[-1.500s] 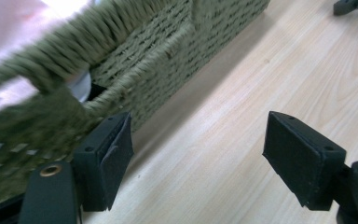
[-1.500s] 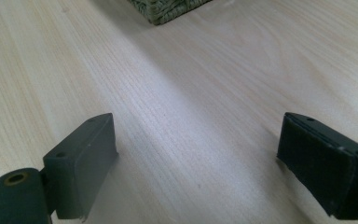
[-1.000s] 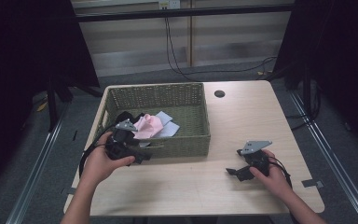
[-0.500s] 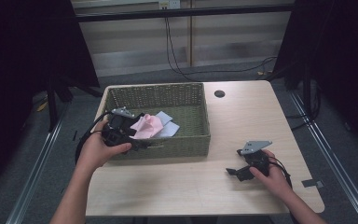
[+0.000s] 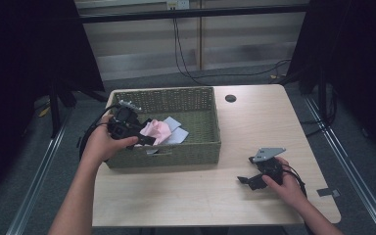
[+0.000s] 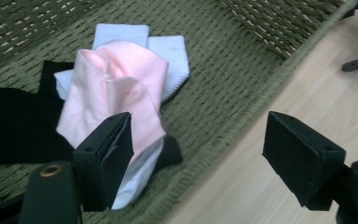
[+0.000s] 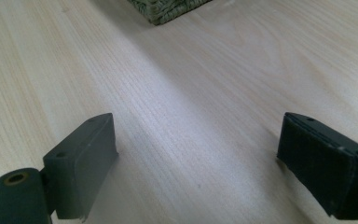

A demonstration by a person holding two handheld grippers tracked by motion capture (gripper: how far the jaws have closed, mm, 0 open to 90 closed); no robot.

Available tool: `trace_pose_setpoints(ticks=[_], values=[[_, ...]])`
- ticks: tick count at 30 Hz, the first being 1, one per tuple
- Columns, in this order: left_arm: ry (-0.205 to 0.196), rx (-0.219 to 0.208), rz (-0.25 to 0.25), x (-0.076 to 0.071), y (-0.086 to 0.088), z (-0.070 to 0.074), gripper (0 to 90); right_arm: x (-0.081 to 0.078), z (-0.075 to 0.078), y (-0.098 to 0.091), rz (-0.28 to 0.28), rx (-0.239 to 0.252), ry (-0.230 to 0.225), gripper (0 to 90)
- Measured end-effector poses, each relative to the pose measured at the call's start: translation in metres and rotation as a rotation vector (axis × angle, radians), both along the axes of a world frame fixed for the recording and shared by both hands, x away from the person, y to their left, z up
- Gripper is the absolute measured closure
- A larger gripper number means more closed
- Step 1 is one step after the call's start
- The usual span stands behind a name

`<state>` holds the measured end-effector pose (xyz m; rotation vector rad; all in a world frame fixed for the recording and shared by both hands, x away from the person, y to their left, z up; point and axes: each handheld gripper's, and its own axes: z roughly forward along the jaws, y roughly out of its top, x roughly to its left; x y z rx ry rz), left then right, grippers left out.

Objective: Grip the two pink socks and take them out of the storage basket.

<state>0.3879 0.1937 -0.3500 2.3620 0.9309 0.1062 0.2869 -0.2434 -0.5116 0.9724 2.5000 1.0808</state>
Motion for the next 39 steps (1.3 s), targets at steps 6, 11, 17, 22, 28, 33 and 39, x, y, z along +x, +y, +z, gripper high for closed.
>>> trace_pose_setpoints(ticks=[6, 11, 17, 22, 28, 33, 39], values=[[0.022, 0.011, 0.034, 0.013, 0.002, -0.005, 24.0, 0.000, 0.000, 0.000, 0.000, 0.000, 0.000, 10.7], [0.038, 0.019, 0.059, 0.022, 0.004, -0.009, 24.3, 0.000, 0.000, 0.000, 0.001, 0.000, 0.000, 10.7], [0.048, 0.052, 0.105, 0.037, 0.008, -0.015, 25.0, 0.000, 0.000, 0.000, -0.001, 0.002, 0.001, 10.7], [0.063, 0.075, 0.120, 0.047, 0.006, -0.023, 25.3, 0.000, 0.000, 0.000, -0.001, 0.002, 0.001, 10.7], [0.085, 0.096, 0.138, 0.059, 0.003, -0.035, 26.4, 0.000, 0.000, 0.000, 0.001, 0.002, -0.004, 10.7], [0.087, 0.101, 0.152, 0.068, 0.001, -0.037, 27.8, 0.000, 0.000, 0.000, 0.002, 0.002, -0.005, 10.7], [0.102, 0.108, 0.159, 0.077, -0.006, -0.043, 29.6, 0.000, 0.000, 0.000, 0.002, 0.002, -0.004, 10.7]])
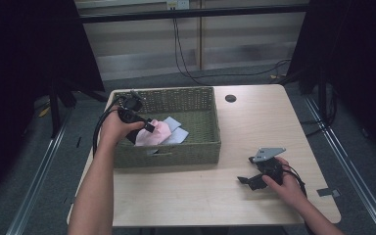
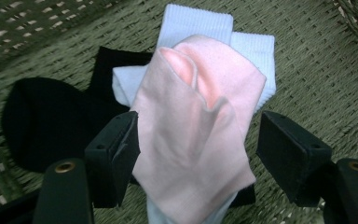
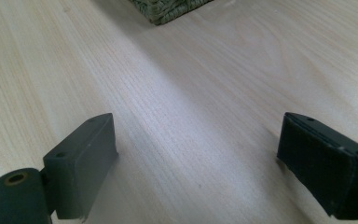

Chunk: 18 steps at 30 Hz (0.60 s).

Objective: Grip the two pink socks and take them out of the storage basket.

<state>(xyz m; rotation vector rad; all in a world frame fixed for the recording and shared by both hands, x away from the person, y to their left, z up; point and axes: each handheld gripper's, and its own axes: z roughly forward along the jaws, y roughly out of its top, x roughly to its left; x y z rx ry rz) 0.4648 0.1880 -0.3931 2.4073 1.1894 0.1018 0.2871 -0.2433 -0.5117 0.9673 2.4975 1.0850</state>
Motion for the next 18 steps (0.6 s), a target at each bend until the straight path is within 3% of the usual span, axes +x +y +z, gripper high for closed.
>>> trace_pose_setpoints(ticks=[7, 14, 18], values=[[0.007, 0.024, 0.009, 0.008, -0.003, -0.011, 34.8, 0.000, 0.000, 0.000, 0.001, 0.001, 0.002, 10.7], [0.039, 0.042, 0.002, 0.015, -0.007, -0.020, 40.3, 0.000, 0.000, 0.000, 0.001, 0.002, 0.002, 10.7], [0.063, 0.058, -0.007, 0.016, -0.009, -0.025, 48.2, 0.000, 0.000, 0.000, 0.001, 0.002, 0.003, 10.7]])
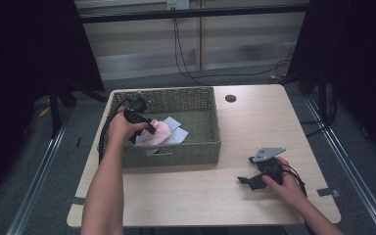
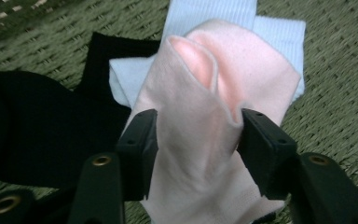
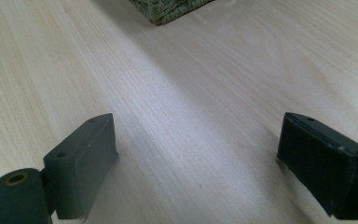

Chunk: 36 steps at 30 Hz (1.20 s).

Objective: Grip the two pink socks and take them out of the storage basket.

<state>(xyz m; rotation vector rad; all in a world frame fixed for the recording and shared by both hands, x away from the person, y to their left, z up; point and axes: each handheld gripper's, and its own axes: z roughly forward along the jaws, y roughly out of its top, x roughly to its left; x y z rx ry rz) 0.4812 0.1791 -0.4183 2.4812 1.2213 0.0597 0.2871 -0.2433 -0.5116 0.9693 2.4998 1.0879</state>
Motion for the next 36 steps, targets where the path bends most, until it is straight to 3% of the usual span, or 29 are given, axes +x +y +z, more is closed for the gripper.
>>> trace_pose_setpoints(ticks=[5, 10, 16, 20, 22, 31, 36], values=[[0.023, 0.028, -0.025, 0.001, -0.004, -0.006, 64.4, 0.000, 0.000, 0.000, 0.001, 0.000, -0.001, 10.7], [0.047, 0.043, 0.014, 0.001, -0.002, -0.001, 81.3, 0.000, 0.000, 0.000, 0.002, -0.001, -0.002, 10.7], [0.046, 0.041, 0.036, -0.002, 0.005, 0.017, 83.1, 0.000, 0.000, 0.000, 0.002, -0.001, -0.002, 10.7], [0.046, 0.030, 0.024, -0.006, 0.004, 0.033, 83.2, 0.000, 0.000, 0.000, 0.000, 0.000, 0.000, 10.7], [0.033, 0.008, 0.020, -0.007, 0.004, 0.040, 83.2, 0.000, 0.000, 0.000, 0.000, -0.001, 0.000, 10.7], [0.048, 0.003, -0.011, -0.013, -0.001, 0.063, 83.2, 0.000, 0.000, 0.000, 0.001, -0.002, -0.002, 10.7], [0.069, -0.029, -0.016, -0.015, 0.000, 0.072, 83.2, 0.000, 0.000, 0.000, 0.002, -0.002, -0.003, 10.7]])
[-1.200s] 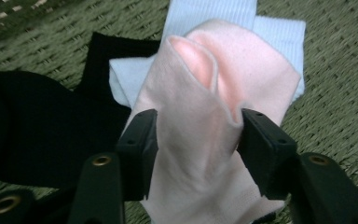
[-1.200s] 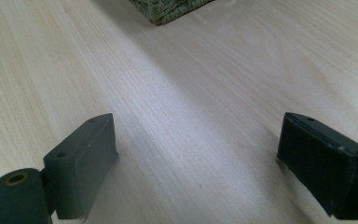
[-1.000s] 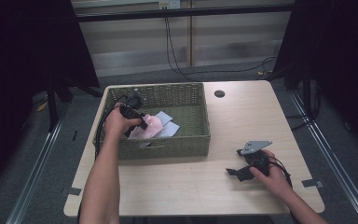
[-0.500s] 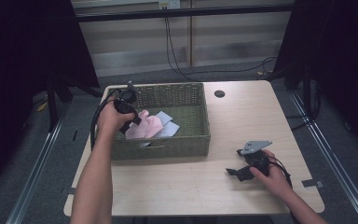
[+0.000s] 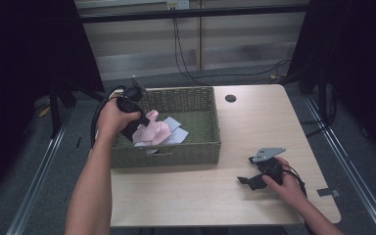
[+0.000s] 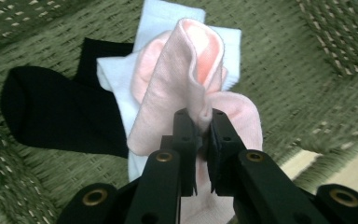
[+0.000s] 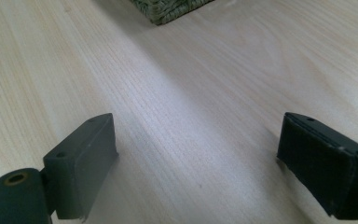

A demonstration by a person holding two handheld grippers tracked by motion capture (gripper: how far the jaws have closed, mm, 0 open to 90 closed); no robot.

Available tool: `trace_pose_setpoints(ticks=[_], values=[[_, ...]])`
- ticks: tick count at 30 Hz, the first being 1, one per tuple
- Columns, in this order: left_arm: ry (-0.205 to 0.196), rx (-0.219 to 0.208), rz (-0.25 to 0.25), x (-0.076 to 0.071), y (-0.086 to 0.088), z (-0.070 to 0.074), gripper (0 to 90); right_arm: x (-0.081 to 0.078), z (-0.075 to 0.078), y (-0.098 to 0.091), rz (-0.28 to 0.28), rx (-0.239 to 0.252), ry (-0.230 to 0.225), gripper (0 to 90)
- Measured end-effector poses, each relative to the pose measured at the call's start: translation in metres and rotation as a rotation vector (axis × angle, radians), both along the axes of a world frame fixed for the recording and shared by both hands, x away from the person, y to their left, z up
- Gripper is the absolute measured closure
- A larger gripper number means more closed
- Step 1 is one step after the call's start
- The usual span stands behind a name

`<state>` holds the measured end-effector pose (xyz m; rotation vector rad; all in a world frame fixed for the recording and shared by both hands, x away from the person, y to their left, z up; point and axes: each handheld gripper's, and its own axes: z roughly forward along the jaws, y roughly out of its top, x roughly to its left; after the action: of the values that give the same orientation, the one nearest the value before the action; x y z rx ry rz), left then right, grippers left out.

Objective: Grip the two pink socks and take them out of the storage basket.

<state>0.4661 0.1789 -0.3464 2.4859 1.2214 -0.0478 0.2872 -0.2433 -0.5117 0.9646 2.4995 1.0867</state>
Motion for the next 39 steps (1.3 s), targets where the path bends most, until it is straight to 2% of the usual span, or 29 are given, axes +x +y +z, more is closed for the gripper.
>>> trace_pose_setpoints(ticks=[6, 10, 16, 23, 39], values=[[0.014, -0.015, 0.000, -0.002, -0.002, 0.008, 83.1, 0.000, 0.000, 0.000, 0.000, -0.001, 0.000, 10.7], [0.020, -0.044, -0.007, -0.004, -0.004, 0.018, 83.2, 0.000, 0.000, 0.000, 0.000, 0.000, 0.000, 10.7], [0.016, -0.043, -0.024, -0.011, -0.007, 0.028, 83.2, 0.000, 0.000, 0.000, 0.000, 0.000, 0.000, 10.7], [0.035, -0.050, -0.042, -0.018, -0.007, 0.032, 83.2, 0.000, 0.000, 0.000, 0.000, 0.000, -0.001, 10.7], [0.030, -0.064, -0.070, -0.036, -0.005, 0.040, 83.1, 0.000, 0.000, 0.000, -0.001, 0.000, 0.001, 10.7]])
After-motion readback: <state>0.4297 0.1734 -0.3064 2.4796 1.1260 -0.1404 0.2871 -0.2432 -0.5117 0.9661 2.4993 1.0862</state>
